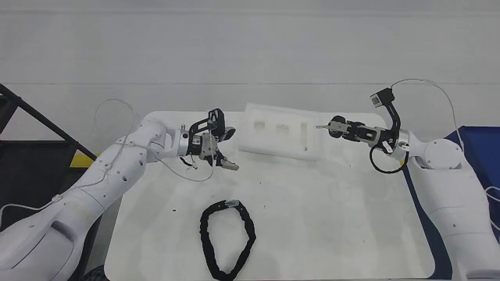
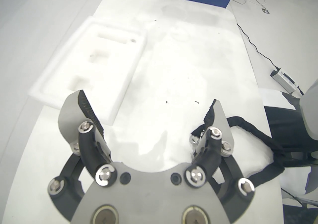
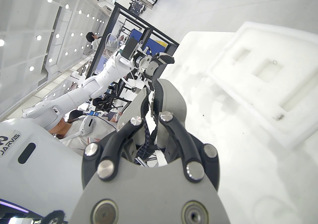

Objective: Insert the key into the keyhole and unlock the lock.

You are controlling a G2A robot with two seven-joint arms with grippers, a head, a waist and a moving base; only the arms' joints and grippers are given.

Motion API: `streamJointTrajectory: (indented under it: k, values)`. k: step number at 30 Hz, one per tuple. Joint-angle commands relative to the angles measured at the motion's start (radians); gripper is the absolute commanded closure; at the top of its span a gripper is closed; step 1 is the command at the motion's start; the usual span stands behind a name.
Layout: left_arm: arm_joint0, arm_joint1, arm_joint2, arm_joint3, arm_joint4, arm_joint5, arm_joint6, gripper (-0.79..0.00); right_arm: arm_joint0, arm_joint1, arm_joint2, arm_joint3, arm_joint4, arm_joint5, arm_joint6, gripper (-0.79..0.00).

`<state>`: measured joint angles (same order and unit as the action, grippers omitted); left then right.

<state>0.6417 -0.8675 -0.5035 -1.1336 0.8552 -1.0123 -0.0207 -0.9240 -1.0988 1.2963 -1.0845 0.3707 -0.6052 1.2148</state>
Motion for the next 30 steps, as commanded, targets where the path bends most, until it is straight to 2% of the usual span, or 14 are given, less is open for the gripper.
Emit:
streamJointTrajectory:
  k: [1, 6, 25, 30]
  values:
    - [-0.009, 0.008, 0.039, -0.009, 0.016, 0.000, 0.027, -0.785, 0.000, 0.000, 0.000, 0.000, 0.000, 0.000, 0.000, 0.000]
    - [-0.043, 0.032, 0.139, -0.025, 0.094, 0.000, 0.124, -0.785, 0.000, 0.000, 0.000, 0.000, 0.000, 0.000, 0.000, 0.000]
    - [-0.043, 0.032, 0.139, -0.025, 0.094, 0.000, 0.124, -0.785, 0.000, 0.000, 0.000, 0.000, 0.000, 0.000, 0.000, 0.000]
    - [-0.004, 0.038, 0.123, -0.056, 0.144, 0.047, 0.109, -0.785, 0.000, 0.000, 0.000, 0.000, 0.000, 0.000, 0.000, 0.000]
